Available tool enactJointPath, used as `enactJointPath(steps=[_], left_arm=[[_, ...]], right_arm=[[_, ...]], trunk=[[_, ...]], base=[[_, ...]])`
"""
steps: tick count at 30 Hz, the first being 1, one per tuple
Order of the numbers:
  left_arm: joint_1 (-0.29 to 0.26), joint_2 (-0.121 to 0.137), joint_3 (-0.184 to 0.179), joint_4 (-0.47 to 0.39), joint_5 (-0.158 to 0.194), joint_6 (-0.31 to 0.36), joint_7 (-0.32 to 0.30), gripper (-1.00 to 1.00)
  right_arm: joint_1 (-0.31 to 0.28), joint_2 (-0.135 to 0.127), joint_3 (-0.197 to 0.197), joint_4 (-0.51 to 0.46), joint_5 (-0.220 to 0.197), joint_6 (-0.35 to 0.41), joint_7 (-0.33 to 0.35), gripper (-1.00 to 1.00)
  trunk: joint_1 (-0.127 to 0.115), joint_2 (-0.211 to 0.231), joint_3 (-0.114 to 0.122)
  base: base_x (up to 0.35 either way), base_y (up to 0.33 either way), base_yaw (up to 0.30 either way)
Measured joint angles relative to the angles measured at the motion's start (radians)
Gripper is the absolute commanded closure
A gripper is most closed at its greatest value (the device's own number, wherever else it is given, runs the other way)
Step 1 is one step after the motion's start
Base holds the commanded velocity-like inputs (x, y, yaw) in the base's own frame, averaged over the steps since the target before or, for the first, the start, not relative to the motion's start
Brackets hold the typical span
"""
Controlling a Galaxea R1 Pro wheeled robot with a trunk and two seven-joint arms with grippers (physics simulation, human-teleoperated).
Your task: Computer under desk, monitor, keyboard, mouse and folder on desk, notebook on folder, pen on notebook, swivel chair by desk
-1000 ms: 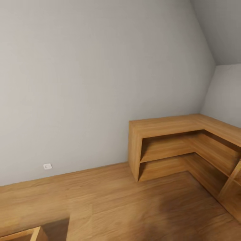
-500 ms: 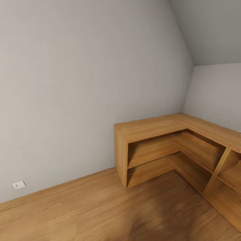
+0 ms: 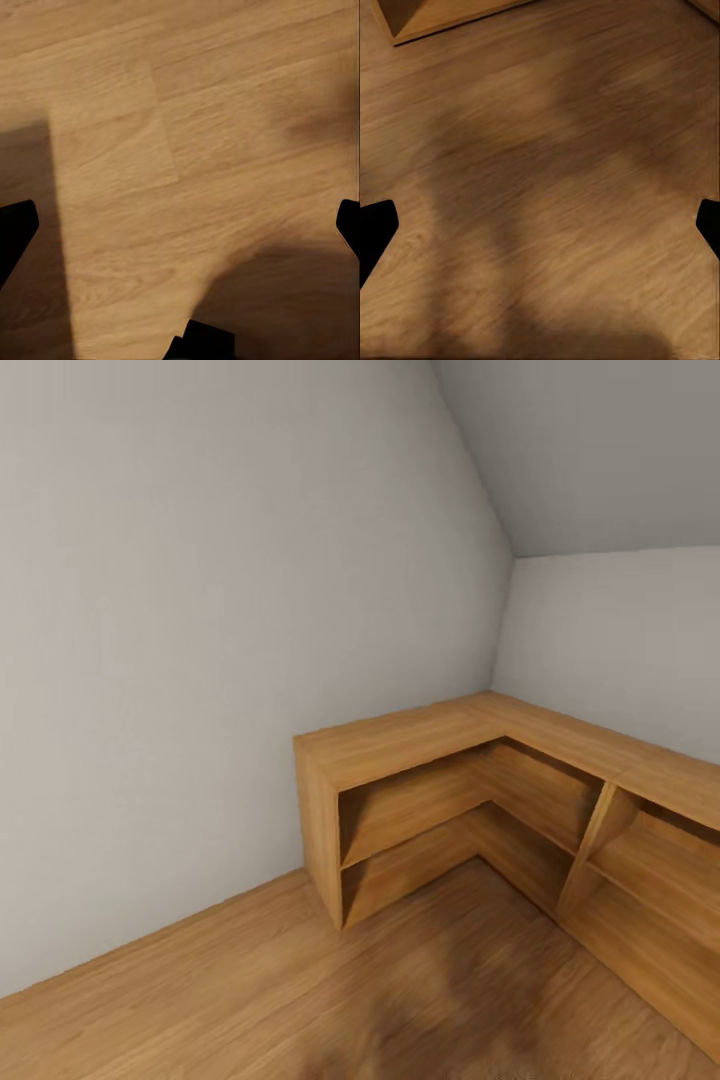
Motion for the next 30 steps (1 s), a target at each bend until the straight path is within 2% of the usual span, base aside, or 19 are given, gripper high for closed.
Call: enactJointPath(steps=[22, 30], left_arm=[[0.0, -0.001, 0.002, 0.001, 0.0, -0.003, 0.001, -1.0], [0.0, -0.001, 0.002, 0.001, 0.0, -0.003, 0.001, -1.0]], right_arm=[[0.0, -0.002, 0.0, -0.001, 0.002, 0.011, 0.004, -1.0], [0.0, -0.002, 0.002, -0.003, 0.003, 0.071, 0.003, -1.0]], trunk=[[0.0, 0.0, 0.0], [0.0, 0.0, 0.0]], base=[[0.0, 0.0, -0.3], [0.0, 0.0, -0.3]])
